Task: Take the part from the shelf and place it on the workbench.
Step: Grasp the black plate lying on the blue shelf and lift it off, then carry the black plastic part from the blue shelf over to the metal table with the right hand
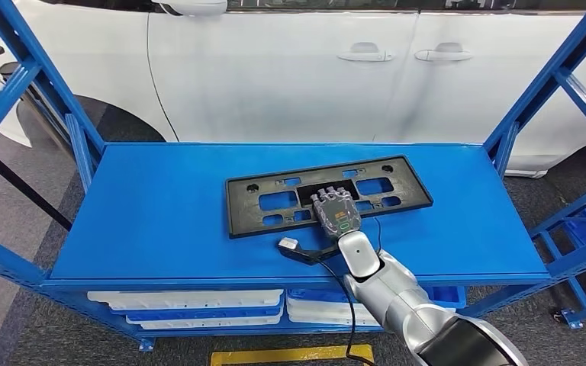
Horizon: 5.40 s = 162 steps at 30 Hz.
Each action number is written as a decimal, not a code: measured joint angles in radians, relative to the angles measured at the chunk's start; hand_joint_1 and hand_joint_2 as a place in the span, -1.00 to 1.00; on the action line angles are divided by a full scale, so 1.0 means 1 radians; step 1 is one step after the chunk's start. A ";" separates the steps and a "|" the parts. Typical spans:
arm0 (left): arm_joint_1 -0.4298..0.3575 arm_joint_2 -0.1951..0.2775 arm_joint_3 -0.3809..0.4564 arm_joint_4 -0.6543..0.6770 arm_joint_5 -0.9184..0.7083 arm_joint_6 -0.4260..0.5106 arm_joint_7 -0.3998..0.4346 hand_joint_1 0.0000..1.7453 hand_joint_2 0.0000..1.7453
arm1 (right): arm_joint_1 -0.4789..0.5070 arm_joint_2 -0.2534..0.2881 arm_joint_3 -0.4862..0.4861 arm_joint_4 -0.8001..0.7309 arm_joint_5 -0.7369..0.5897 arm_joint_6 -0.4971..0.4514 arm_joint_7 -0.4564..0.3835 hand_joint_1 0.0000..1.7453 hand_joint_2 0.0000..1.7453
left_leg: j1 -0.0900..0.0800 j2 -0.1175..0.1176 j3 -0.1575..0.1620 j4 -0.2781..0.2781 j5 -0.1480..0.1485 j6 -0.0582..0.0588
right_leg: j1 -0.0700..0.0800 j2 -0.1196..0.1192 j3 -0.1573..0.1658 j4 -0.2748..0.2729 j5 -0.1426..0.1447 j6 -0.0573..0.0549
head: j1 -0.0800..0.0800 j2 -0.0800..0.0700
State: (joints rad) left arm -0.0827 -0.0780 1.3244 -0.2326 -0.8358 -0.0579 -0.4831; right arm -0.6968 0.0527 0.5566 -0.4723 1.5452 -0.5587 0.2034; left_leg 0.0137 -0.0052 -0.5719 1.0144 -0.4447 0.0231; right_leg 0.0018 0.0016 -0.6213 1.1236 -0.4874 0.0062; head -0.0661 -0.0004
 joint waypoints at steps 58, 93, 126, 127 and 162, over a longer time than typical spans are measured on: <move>-0.025 0.017 0.003 0.000 0.033 -0.081 -0.132 -1.00 1.00 | 0.288 -0.103 -0.188 -1.334 -1.830 0.816 -0.685 1.00 1.00 | 0.002 0.000 -0.013 -0.001 0.000 -0.001 | -0.013 -0.002 -0.111 0.185 -0.091 0.022 | 0.000 0.000; -0.010 0.037 0.003 0.000 0.034 -0.039 -0.068 -1.00 1.00 | 0.340 -0.165 -0.104 -1.354 -2.089 1.015 -0.643 1.00 1.00 | 0.004 0.004 -0.036 0.010 0.019 -0.018 | -0.019 0.000 0.067 -0.061 -0.014 0.025 | 0.000 0.000; 0.001 0.067 0.028 -0.004 0.043 0.002 0.027 -1.00 1.00 | 0.208 -0.321 0.002 -1.361 -2.198 0.848 -0.790 1.00 1.00 | -0.002 0.042 -0.048 0.003 0.046 -0.033 | -0.008 -0.042 0.109 -0.111 -0.023 0.008 | 0.000 0.000; 0.001 0.067 0.028 -0.004 0.043 0.002 0.027 -1.00 1.00 | 0.207 -0.321 0.003 -1.361 -2.198 0.846 -0.791 1.00 1.00 | -0.001 0.047 -0.049 0.001 0.050 -0.040 | -0.008 -0.036 0.103 -0.111 -0.016 -0.003 | 0.000 0.000; 0.008 0.050 0.028 -0.013 0.038 0.017 0.038 -1.00 1.00 | 0.268 -0.295 -0.031 -1.344 -2.081 0.968 -0.876 1.00 1.00 | 0.014 0.018 -0.114 0.140 -0.079 -0.066 | -0.018 0.000 0.056 -0.110 0.026 -0.034 | -0.001 0.000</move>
State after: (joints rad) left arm -0.0744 -0.0277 1.3522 -0.2453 -0.7977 -0.0410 -0.4448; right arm -0.4290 -0.2424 0.5252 -1.8166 -0.5354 0.4089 -0.6722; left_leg 0.0273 0.0126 -0.6855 1.1547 -0.5239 -0.0427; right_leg -0.0159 0.0020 -0.5654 1.0136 -0.4613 -0.0274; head -0.0673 -0.0004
